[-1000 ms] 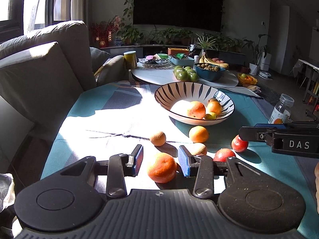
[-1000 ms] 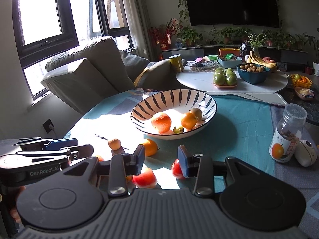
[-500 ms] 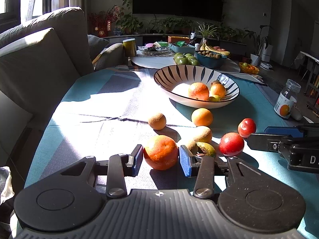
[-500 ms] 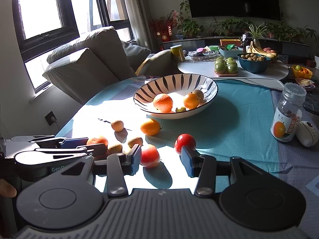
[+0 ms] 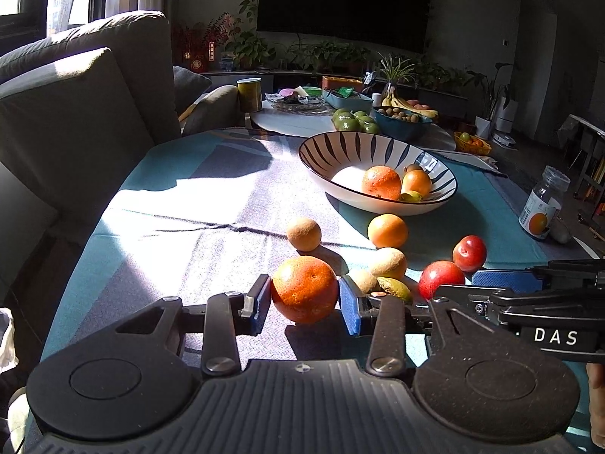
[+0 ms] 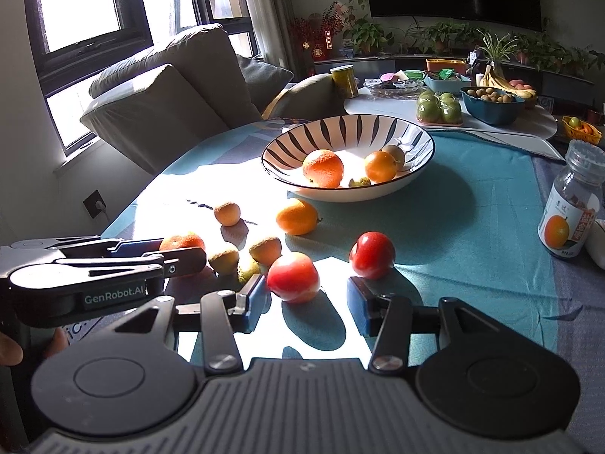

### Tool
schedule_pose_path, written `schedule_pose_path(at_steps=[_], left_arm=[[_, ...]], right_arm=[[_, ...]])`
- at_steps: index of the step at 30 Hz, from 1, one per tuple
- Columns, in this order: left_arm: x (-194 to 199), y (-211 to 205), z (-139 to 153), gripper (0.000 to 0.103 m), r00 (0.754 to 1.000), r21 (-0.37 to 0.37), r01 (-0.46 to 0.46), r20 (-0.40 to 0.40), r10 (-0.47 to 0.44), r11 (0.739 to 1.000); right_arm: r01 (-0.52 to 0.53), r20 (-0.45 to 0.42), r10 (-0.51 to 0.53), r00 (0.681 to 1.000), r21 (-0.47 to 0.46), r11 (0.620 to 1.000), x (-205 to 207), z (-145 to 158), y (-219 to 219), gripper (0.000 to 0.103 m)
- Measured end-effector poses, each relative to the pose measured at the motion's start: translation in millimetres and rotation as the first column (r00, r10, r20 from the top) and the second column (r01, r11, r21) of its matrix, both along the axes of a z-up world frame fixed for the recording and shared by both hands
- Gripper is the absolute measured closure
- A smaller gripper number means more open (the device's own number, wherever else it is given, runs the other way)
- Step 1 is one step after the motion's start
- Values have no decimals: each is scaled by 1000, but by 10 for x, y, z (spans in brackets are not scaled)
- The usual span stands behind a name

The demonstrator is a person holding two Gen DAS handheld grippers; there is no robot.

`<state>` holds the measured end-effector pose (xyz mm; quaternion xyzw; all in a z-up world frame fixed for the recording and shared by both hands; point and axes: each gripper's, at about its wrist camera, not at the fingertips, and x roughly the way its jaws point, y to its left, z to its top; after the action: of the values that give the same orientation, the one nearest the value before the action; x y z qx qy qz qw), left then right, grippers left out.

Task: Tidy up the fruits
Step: 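Grasp an orange with the left tool while the right tool grasps a red tomato, then place the orange in the bowl with the left tool while the right places the tomato there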

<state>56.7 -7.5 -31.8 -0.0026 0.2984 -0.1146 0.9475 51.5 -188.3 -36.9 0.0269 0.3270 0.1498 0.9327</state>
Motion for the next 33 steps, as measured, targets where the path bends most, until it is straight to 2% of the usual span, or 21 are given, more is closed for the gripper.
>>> schedule_pose_path(at_steps=[15,22,33], left_arm=[[-43,8,79,67,1000,-7,10,24,-10,1000],[-58,3,112,67,999,-13,9,33,-8,1000],[13,-85,228,67,997,-11,32,64,-31,999]], right_arm=[[1,1,-1,1000,-35,999,103,-65,103,20],[-11,2,11,1000,15,1000,83,-30,62,20],[3,64,-7,998,58,998,81,196,-43,20]])
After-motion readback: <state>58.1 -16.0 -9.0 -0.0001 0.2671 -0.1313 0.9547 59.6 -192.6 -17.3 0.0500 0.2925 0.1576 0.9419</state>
